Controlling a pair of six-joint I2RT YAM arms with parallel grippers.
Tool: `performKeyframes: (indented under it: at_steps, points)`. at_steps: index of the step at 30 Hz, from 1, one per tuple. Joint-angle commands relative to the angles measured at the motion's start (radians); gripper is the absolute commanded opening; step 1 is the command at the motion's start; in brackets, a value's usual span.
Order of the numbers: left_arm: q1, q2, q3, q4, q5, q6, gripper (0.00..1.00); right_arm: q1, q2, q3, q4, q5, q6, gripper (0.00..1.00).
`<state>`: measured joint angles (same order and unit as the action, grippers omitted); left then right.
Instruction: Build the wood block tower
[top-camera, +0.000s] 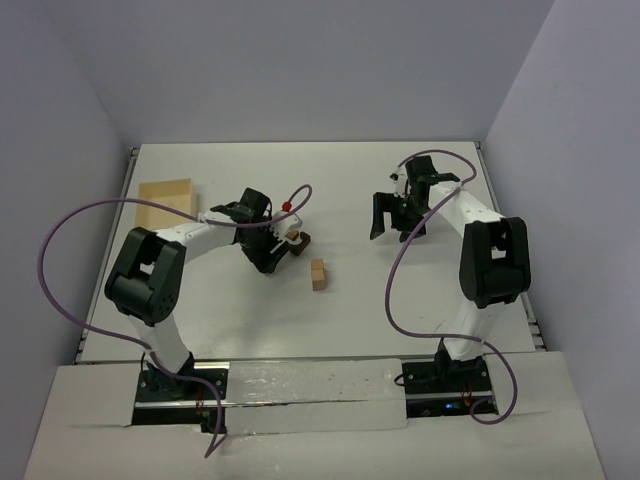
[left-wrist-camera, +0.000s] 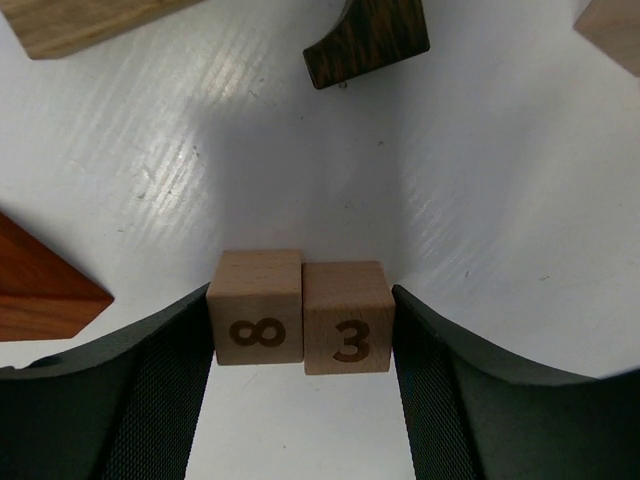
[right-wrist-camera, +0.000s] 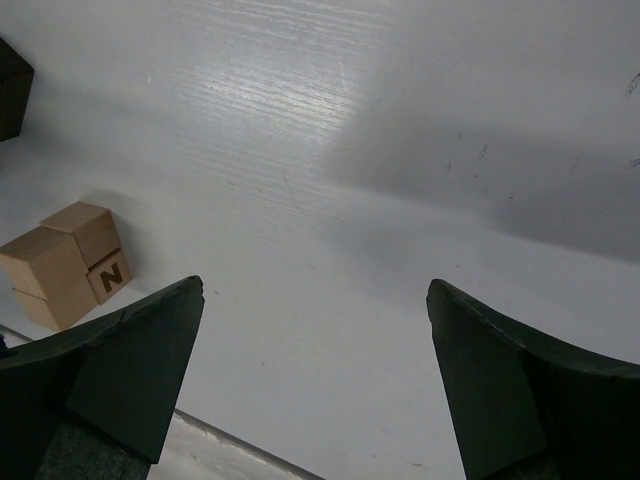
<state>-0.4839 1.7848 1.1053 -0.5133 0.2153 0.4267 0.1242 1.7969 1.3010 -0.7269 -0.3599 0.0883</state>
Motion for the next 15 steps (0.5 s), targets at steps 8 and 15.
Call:
performKeyframes:
  at_steps: [8,15]
  points:
    - [-0.005,0.020,0.002,-0.017,-0.007,0.013,0.79,-0.008,-0.052,0.004,0.015,-0.007,-0.001,1.00]
    - [-0.007,0.005,-0.007,-0.048,0.013,0.049,0.80,-0.008,-0.053,0.003,0.015,-0.010,-0.002,1.00]
